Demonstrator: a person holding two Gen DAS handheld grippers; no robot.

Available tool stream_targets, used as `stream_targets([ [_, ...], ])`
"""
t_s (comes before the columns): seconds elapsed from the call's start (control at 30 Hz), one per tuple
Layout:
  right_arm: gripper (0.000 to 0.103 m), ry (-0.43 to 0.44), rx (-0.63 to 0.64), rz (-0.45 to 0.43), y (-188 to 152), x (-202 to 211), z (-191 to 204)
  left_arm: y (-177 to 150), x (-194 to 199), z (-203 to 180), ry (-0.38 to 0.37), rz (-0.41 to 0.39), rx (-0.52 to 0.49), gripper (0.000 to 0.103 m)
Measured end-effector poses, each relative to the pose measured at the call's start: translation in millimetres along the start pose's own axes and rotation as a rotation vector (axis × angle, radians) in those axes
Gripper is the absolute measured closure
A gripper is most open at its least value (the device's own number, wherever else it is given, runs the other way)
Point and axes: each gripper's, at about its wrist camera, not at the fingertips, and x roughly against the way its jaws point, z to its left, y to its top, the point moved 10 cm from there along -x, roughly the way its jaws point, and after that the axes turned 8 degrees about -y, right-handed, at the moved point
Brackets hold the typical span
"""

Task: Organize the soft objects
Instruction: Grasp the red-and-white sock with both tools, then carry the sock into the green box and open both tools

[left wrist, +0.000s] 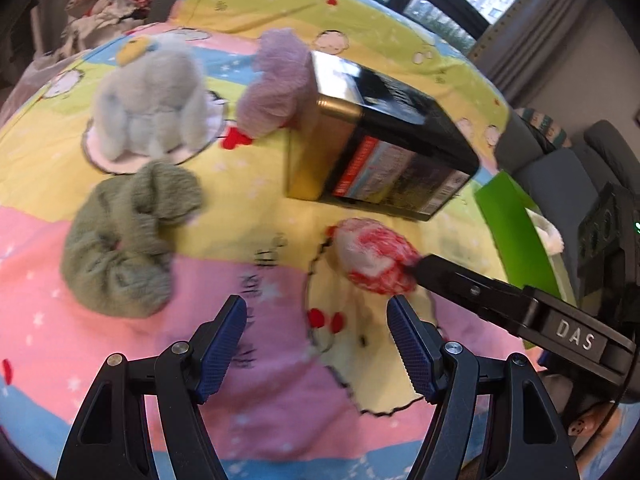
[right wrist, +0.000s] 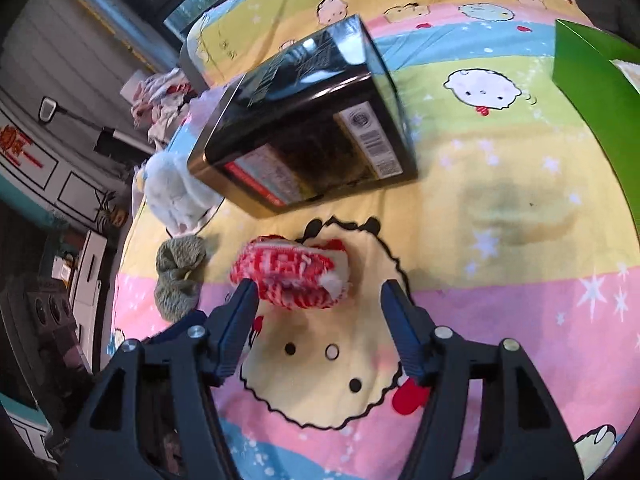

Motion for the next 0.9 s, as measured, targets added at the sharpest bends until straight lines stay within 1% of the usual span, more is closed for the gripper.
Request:
stream_targets([
  [0.13,0.039,0.060,-0.056,0.007,6.2,-2.6,-3.9,4.2,-8.6,-8.3,-0.010,-0.004,-0.009,0.030],
  [0.27,0.039,0.087,-0.063,0.033,6.1,-10.5,-0.1,7.0,-17.8,-14.4,-0.012,-0.003,-0.038,0.030],
  [0.33,0.039,0.095,-0.063,0.058,3.8,-18.2,2.7,5.6,-23.0,-15.4,-0.017,0.006,-0.038,0.042],
  [0.37,0.039,0.102,-0.066,0.066,2.8,-20.9,3.3,4.7,-25.5,-15.4,-0.021,0.013,-0.033,0.050],
  [0.43,0.041,0.105,-0.074,0.077,2.1,-24.4,2.7,2.3,-31.0,-16.6,-0.044,0.029,-0.020,0.055],
  [0.47,0.042,0.103,-0.071,0.073,2.8,-24.0,2.3,1.5,-33.4,-17.7,-0.052,0.031,-0.019,0.061],
  [0.5,0.048,0.108,-0.067,0.071,3.1,-23.1,2.9,1.3,-34.1,-19.5,-0.062,0.032,-0.023,0.066],
  [0.53,0.054,0.127,-0.060,0.076,2.4,-22.5,5.2,1.4,-34.3,-20.5,-0.054,0.031,-0.034,0.066],
  [0.73,0.058,0.131,-0.051,0.052,3.7,-14.1,5.8,2.2,-27.7,-29.4,-0.025,0.009,-0.093,0.068],
  [0.9,0.058,0.120,-0.011,-0.047,15.1,21.4,8.4,12.7,-8.9,-59.5,-0.061,-0.052,-0.148,0.069],
])
